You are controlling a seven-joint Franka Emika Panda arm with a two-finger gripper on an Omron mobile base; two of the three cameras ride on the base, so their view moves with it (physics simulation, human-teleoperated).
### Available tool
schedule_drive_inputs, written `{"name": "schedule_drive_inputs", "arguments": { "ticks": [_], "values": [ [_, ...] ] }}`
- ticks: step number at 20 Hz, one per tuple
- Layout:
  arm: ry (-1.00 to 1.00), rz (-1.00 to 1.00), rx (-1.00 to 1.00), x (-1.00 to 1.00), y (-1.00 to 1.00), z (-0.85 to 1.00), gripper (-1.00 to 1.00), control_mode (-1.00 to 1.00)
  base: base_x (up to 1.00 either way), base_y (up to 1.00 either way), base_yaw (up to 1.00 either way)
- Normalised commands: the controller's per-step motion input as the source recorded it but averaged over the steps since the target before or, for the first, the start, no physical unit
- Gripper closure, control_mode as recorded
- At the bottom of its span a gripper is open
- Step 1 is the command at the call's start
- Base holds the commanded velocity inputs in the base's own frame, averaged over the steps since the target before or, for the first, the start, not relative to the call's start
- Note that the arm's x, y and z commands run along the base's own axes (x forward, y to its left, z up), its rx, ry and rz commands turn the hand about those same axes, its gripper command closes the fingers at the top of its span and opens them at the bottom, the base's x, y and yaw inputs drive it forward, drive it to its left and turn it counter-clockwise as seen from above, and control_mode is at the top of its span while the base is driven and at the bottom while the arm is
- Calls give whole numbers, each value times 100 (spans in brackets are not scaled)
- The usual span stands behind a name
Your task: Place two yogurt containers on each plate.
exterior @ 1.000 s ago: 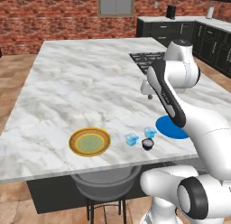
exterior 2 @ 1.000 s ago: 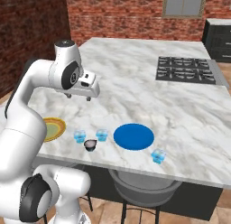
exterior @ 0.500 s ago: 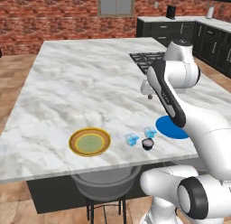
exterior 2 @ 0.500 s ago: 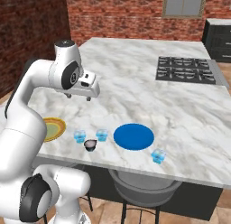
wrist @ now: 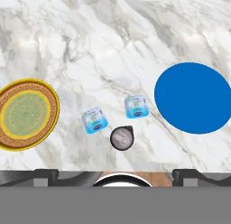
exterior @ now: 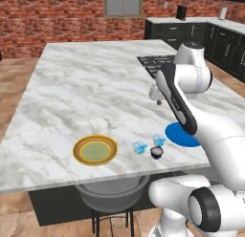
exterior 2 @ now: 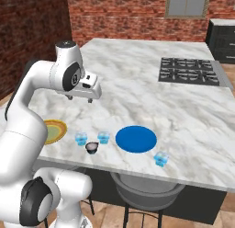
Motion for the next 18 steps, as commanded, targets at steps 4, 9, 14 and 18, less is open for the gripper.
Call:
{"name": "schedule_drive_inputs", "arguments": {
  "ticks": [4, 9, 14, 18],
  "values": [
    [0, 0, 0, 0, 0, 0, -100, 100, 0, 0, 0],
    [0, 0, 0, 0, 0, 0, -100, 100, -10, -2, -1],
    [0, 0, 0, 0, 0, 0, -100, 100, 1, -11, -2],
    [0, 0, 0, 0, 0, 0, -100, 100, -1, -27, 2]
  ]
}}
